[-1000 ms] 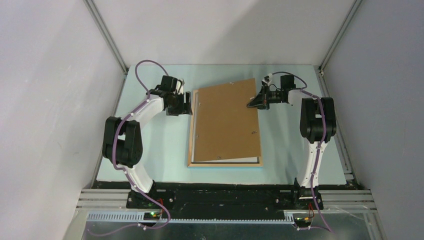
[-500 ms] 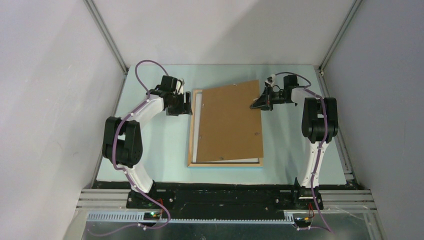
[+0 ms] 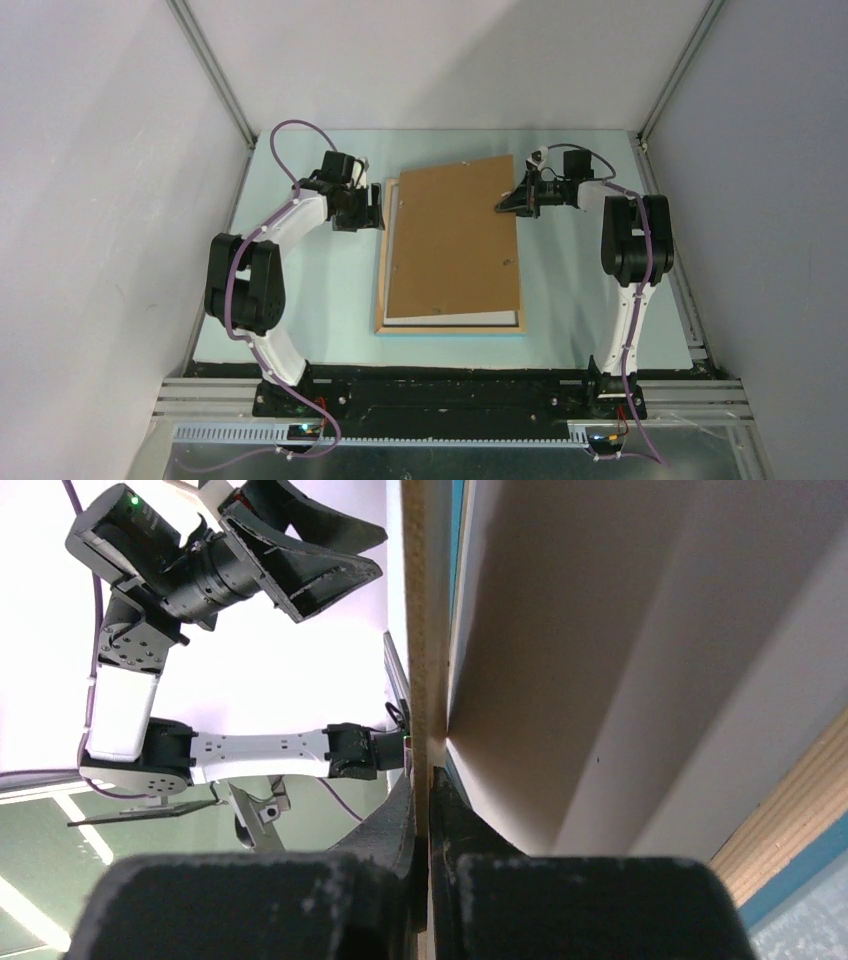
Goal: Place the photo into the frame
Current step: Place the photo frame item in the photo frame.
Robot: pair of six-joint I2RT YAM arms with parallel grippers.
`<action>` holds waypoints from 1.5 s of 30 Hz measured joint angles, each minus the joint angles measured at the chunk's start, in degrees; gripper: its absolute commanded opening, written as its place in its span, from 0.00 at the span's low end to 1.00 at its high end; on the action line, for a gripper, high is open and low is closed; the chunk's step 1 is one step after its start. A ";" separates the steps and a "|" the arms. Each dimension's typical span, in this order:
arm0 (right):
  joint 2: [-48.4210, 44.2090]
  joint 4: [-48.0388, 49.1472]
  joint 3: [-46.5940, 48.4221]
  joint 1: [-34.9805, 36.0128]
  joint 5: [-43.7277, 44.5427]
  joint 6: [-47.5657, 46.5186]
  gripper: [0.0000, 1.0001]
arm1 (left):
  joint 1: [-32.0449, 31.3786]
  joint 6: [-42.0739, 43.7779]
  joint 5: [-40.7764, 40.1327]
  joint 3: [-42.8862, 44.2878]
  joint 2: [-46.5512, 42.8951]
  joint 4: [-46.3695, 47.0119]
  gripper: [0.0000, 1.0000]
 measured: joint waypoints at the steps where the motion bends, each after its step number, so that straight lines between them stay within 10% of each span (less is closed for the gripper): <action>1: 0.00 0.83 -0.11 0.09 0.00 0.68 0.00 | 0.00 0.00 0.00 0.00 0.00 0.00 0.76; 45: 1.81 2.89 -1.03 1.40 -0.90 2.71 0.00 | 0.11 0.42 0.00 0.00 0.00 0.02 0.76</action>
